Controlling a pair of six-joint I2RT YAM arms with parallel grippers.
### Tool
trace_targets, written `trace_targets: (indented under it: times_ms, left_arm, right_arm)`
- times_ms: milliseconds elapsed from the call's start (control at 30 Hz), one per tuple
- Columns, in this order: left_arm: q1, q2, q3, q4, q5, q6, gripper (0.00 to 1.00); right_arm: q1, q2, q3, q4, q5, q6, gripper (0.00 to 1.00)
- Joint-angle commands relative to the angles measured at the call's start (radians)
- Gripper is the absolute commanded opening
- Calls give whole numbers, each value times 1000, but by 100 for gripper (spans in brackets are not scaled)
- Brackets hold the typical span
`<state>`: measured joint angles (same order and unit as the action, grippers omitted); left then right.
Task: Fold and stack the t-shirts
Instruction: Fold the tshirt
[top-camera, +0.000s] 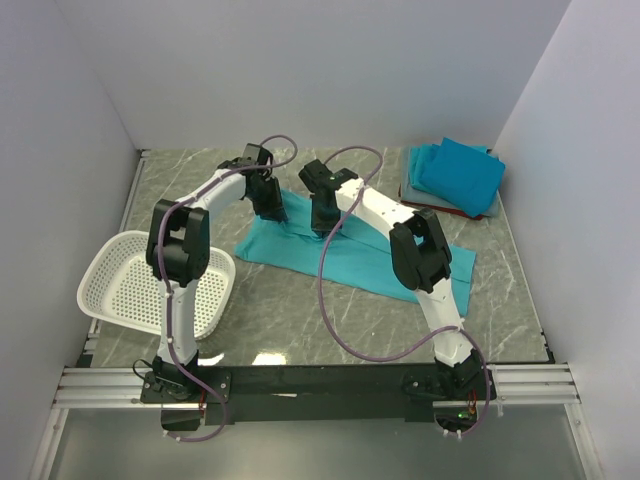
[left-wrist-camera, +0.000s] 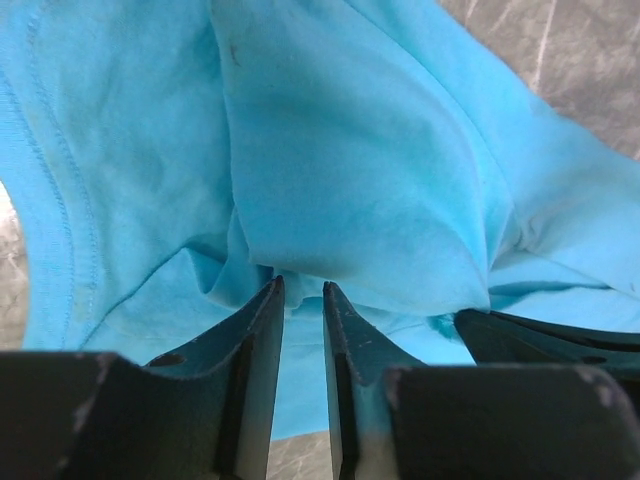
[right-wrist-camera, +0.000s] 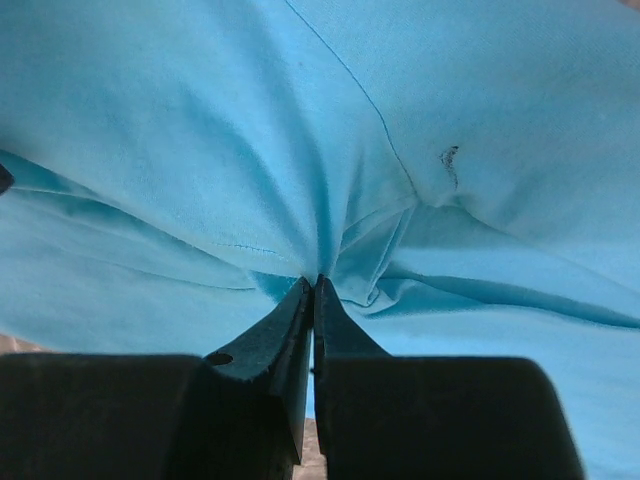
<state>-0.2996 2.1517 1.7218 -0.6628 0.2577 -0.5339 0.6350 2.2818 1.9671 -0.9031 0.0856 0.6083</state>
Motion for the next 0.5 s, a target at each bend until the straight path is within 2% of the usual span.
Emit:
trace_targets:
  times_ms: [0, 267, 467]
  left_arm:
    - [-12, -15, 30, -8, -52, 29, 28]
    - [-27, 0, 45, -23, -115, 43, 29]
    - [-38, 8, 45, -18, -110, 46, 27]
  right_arm:
    - [-3, -58, -17, 4, 3, -2, 7]
    - [-3, -76, -48, 17, 5, -2, 8]
    - [-1, -84, -60, 24, -1, 1, 8]
